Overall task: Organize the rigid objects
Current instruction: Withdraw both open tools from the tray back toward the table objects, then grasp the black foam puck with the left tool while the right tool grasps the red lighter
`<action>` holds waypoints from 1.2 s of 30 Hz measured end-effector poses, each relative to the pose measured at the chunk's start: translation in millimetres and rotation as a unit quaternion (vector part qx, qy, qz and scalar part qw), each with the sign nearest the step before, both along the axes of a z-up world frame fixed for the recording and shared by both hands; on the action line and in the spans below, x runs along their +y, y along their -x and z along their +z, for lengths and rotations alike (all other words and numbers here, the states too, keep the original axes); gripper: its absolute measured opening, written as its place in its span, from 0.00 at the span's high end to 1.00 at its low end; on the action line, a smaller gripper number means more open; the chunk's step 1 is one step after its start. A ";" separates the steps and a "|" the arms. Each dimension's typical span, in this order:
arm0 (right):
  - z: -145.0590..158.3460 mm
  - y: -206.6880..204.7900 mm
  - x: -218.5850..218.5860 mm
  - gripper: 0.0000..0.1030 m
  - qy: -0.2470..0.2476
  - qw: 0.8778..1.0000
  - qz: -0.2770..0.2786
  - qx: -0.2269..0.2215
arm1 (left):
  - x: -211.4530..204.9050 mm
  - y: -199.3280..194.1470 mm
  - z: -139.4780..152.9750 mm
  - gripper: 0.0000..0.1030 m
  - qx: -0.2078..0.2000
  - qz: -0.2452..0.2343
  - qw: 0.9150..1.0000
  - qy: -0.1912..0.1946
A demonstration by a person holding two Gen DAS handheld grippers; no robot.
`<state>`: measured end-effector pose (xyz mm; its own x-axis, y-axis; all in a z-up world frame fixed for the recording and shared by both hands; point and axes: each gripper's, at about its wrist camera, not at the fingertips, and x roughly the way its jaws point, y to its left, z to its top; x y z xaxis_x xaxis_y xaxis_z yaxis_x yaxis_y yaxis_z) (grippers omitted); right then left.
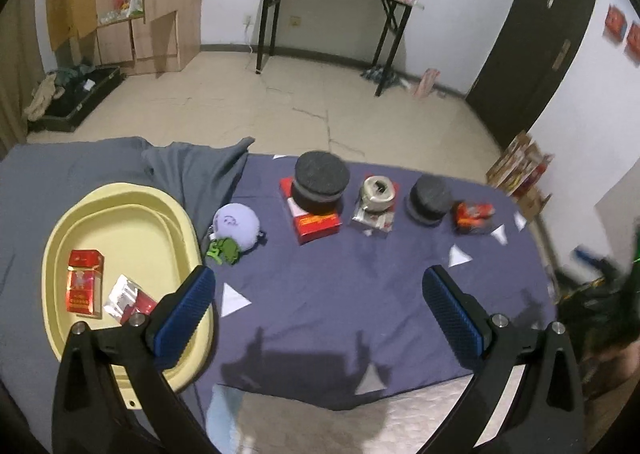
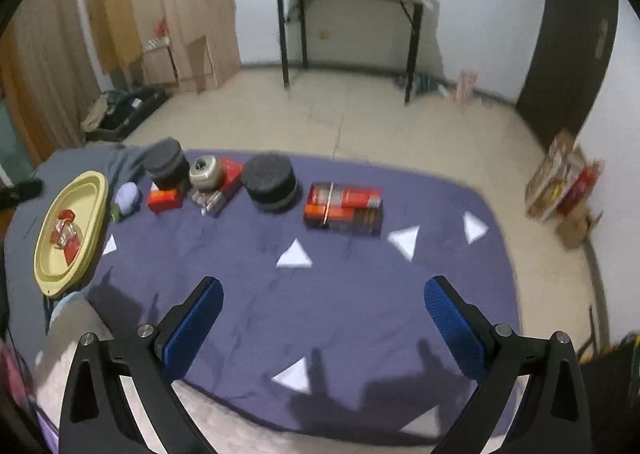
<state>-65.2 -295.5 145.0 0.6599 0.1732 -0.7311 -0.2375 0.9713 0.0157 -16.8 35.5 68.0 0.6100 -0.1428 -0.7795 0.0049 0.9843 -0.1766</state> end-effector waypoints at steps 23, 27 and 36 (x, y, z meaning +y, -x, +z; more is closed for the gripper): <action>-42.1 -29.5 10.0 0.00 -0.127 0.990 -0.055 0.030 | -8.8 -2.9 -22.6 0.00 0.011 0.012 1.000 0.001; -57.3 -44.0 26.1 0.00 -0.102 0.992 -0.059 0.044 | -3.1 -4.3 -24.6 0.00 0.015 0.013 1.000 0.007; -71.4 -60.2 25.0 0.00 -0.097 0.992 -0.071 0.045 | -0.8 -13.5 -29.3 0.00 0.028 0.012 0.999 0.012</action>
